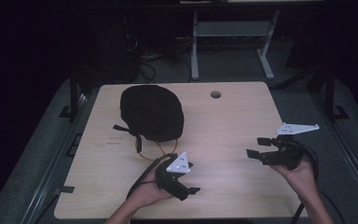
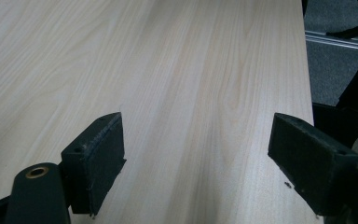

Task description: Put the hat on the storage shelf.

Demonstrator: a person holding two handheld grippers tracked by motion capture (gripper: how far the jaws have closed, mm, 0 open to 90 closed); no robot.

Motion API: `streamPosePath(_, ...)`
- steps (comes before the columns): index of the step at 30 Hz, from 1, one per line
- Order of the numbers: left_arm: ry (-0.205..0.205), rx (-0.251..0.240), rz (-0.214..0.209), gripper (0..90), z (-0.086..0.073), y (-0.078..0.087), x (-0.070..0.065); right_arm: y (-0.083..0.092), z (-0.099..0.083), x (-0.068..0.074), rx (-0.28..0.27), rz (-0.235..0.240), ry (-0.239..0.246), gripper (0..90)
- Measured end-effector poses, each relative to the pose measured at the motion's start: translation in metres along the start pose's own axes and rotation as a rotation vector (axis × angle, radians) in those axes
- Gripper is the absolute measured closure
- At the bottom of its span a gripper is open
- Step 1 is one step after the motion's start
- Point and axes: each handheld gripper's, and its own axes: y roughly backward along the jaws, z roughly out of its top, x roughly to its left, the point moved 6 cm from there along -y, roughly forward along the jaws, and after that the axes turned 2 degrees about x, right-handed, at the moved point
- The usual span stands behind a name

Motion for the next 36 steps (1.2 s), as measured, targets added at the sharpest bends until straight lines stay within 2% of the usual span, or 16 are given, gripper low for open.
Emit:
streamPosePath(5, 0.002, 0.006, 0.000, 17.9, -0.001, 0.000, 0.000, 0.002, -0.011, -0.002, 0.002, -0.011, -0.004, 24.7)
streamPosePath(24, 0.002, 0.008, 0.007, 17.9, -0.003, -0.001, 0.000, 0.008, -0.056, -0.011, -0.001, -0.036, -0.065, 24.4)
streamPosePath(36, -0.002, 0.005, 0.013, 17.9, -0.003, -0.001, -0.001, 0.012, -0.085, -0.009, 0.006, -0.053, -0.094, 24.2)
